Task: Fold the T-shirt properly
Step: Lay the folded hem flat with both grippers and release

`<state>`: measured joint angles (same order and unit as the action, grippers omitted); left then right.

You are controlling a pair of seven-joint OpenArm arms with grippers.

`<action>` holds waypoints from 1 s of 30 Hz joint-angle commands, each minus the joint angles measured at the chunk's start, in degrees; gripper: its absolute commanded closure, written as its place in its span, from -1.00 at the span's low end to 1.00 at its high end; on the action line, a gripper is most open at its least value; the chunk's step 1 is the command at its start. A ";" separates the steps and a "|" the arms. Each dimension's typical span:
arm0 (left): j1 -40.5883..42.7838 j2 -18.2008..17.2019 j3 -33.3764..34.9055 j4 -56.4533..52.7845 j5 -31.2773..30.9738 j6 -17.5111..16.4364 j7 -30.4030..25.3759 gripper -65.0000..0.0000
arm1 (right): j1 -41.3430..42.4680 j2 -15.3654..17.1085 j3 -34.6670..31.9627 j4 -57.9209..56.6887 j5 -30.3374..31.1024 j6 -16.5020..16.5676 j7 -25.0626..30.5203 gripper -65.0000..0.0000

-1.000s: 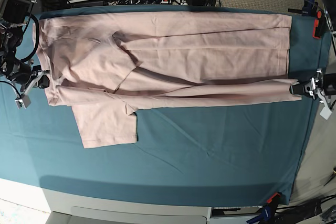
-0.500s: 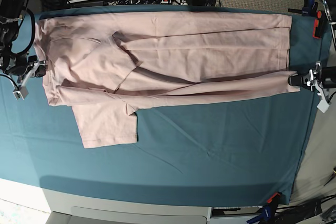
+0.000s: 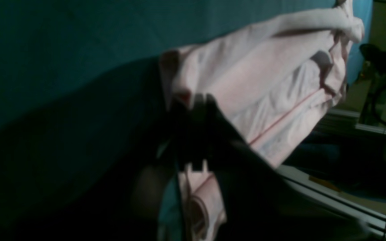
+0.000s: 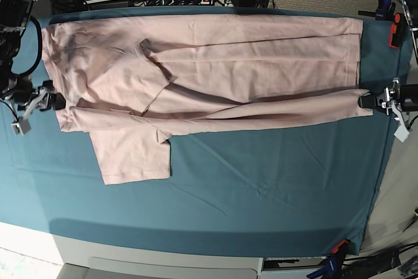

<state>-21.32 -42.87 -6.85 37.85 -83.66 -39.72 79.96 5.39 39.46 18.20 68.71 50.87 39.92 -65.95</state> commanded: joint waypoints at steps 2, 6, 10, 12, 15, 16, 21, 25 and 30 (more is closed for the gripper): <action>-1.22 -1.73 -0.28 0.81 -1.34 -0.28 0.04 1.00 | 2.34 -0.13 0.66 0.94 0.72 0.08 1.25 0.00; -1.22 -1.40 -0.28 0.81 -1.34 -0.28 0.04 1.00 | 4.35 -5.14 0.66 0.94 0.48 0.08 1.49 0.00; -1.22 -1.07 -0.28 0.81 -1.34 -0.28 0.04 1.00 | 4.96 -10.05 0.66 0.92 -2.56 0.08 2.89 0.00; -1.22 -1.11 -0.28 0.81 -1.34 -0.28 0.04 1.00 | 4.96 -11.45 0.66 0.94 -4.44 0.08 3.26 0.00; -1.22 -1.11 -0.28 0.81 -1.34 -0.28 0.04 1.00 | 4.94 -12.17 0.66 0.94 -5.27 0.08 3.13 0.00; -1.22 -1.11 -0.28 0.81 -1.34 -0.28 0.04 1.00 | 4.94 -12.15 0.66 0.94 -5.42 0.08 3.10 0.00; -1.22 -1.11 -0.28 0.81 -1.34 -0.28 0.04 1.00 | 4.96 -11.82 0.66 0.94 -5.46 0.08 3.04 0.86; -1.22 -1.14 -0.28 0.81 -1.34 -0.28 0.04 1.00 | 4.96 -11.54 0.66 0.96 -5.46 0.08 2.27 1.00; -1.22 -1.22 -0.28 0.81 -1.34 -0.28 0.04 1.00 | 4.94 -8.63 0.66 0.96 -5.25 0.08 -0.81 1.00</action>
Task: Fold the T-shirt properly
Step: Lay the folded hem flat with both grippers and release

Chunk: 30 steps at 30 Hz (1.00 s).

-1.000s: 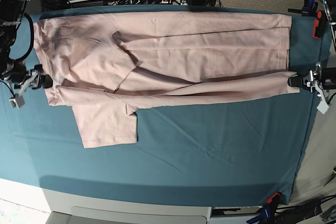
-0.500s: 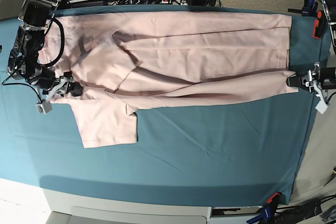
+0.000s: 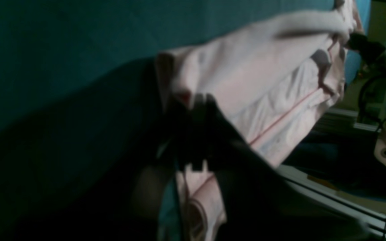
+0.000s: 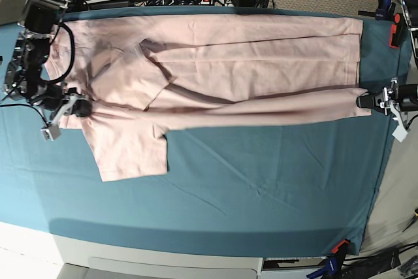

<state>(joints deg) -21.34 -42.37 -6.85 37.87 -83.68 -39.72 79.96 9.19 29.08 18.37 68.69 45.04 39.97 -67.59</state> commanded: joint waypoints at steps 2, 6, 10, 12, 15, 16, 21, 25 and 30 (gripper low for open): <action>-1.20 -1.97 -0.28 0.79 -1.32 -0.28 0.04 1.00 | 1.11 3.61 0.48 0.98 1.14 0.03 0.02 1.00; -1.20 -2.47 -0.28 0.79 -1.32 -0.28 0.04 1.00 | 1.09 7.32 0.48 0.98 5.46 0.03 -2.05 1.00; -1.18 -2.45 -0.28 0.79 -1.32 -0.28 0.04 1.00 | 1.09 9.20 0.48 0.98 9.42 0.03 -5.99 1.00; -1.18 -2.45 -0.28 0.79 -1.32 -0.28 0.04 1.00 | 0.94 9.33 0.48 0.98 11.30 0.03 -8.57 1.00; -1.18 -2.47 -0.28 0.79 -1.32 -0.28 0.04 1.00 | 0.55 9.35 0.48 0.98 14.32 0.03 -11.17 1.00; -1.16 -2.51 -0.28 0.79 -1.32 -0.28 0.04 1.00 | 0.26 9.42 0.48 0.98 15.28 0.03 -11.78 1.00; -1.16 -3.26 -0.28 0.79 -1.32 -0.28 0.04 1.00 | -2.67 10.54 0.48 0.98 18.69 0.03 -12.41 1.00; 0.04 -4.35 -0.28 3.54 -1.32 -0.28 0.04 1.00 | -4.76 11.21 0.50 1.01 21.09 0.03 -12.41 1.00; 6.10 -4.48 -0.28 13.31 -1.32 -0.28 0.04 1.00 | -6.54 11.26 0.50 1.03 25.44 0.03 -12.41 1.00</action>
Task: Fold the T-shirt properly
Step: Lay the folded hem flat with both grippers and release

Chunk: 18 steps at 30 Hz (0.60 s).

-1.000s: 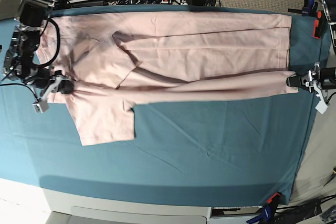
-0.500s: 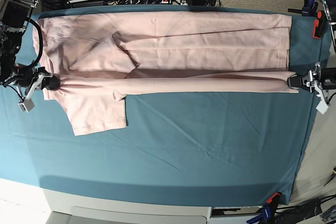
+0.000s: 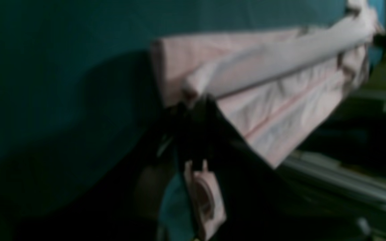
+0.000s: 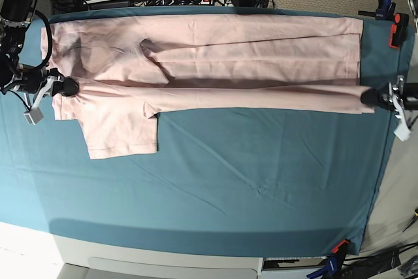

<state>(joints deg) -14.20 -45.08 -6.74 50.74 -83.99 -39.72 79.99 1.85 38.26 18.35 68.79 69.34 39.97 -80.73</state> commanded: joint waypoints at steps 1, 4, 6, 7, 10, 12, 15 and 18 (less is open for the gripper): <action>0.17 -1.79 -0.39 1.99 -1.01 -0.28 0.01 1.00 | 0.61 2.05 0.52 0.92 1.66 0.03 0.73 1.00; 2.84 -1.79 -0.39 4.61 -1.01 -0.28 0.01 1.00 | -0.02 2.08 0.52 0.96 1.79 0.03 0.73 1.00; 3.89 -1.77 -0.39 4.81 -1.01 -0.28 0.01 1.00 | -0.35 2.10 0.52 0.96 1.97 0.03 0.73 1.00; 4.26 -1.77 -0.39 4.79 -1.01 -0.28 0.01 1.00 | -0.83 2.29 0.50 0.96 2.62 0.03 0.73 1.00; 5.33 -1.79 -0.39 4.79 -1.01 -0.28 0.01 1.00 | -2.05 2.71 0.85 0.98 4.74 0.03 0.73 1.00; 5.66 -1.77 -0.39 4.79 -1.01 -0.28 0.01 1.00 | -2.71 2.73 1.60 0.96 4.76 0.03 0.73 1.00; 5.64 -1.84 -0.39 4.79 -1.01 -0.28 0.01 1.00 | -3.17 2.71 3.26 0.96 4.46 0.03 0.73 1.00; 5.64 -1.97 -0.39 4.79 -1.01 -0.28 0.01 1.00 | -3.13 2.73 5.42 0.96 4.31 0.03 0.73 1.00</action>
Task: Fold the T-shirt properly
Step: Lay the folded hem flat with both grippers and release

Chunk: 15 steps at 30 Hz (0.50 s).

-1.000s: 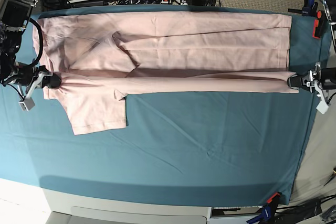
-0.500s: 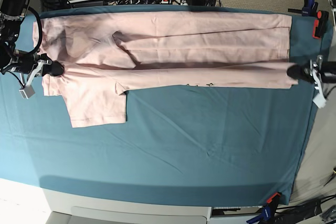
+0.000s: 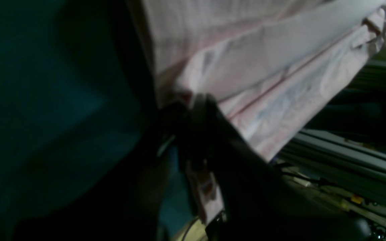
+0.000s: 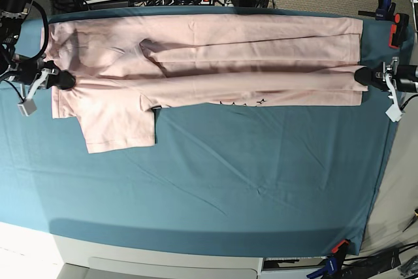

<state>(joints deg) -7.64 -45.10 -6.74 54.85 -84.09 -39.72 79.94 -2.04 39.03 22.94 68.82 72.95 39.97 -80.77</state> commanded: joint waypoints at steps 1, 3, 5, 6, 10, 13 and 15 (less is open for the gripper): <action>-0.90 -1.97 -0.39 0.68 -0.91 -0.28 0.06 1.00 | 0.74 1.97 1.53 0.94 0.70 0.03 0.77 1.00; -0.92 -1.95 -0.39 0.68 -0.91 -0.28 0.06 1.00 | 0.74 1.97 2.71 0.94 0.70 0.03 0.77 1.00; -0.92 -1.92 -0.39 0.68 -0.91 -0.28 0.06 1.00 | 0.74 1.97 3.23 0.94 0.70 0.03 0.77 1.00; -0.90 -1.92 -0.39 0.68 -0.91 -0.28 0.06 1.00 | 0.72 1.95 3.30 0.94 0.70 0.03 0.77 1.00; -0.90 -1.90 -0.39 0.68 -0.91 -0.28 0.06 1.00 | 0.04 1.90 3.30 0.94 0.74 0.03 0.77 1.00; -0.92 -1.90 -0.39 0.68 -0.91 -0.28 0.06 1.00 | -0.20 1.90 3.30 0.94 0.74 0.03 0.77 1.00; -0.92 -1.90 -0.39 0.68 -0.91 -0.28 0.06 0.82 | -0.17 1.90 3.30 0.94 0.74 0.03 0.77 0.94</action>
<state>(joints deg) -7.64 -45.10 -6.76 54.85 -84.07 -39.72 79.96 -2.85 38.98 25.41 68.82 72.95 39.97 -80.77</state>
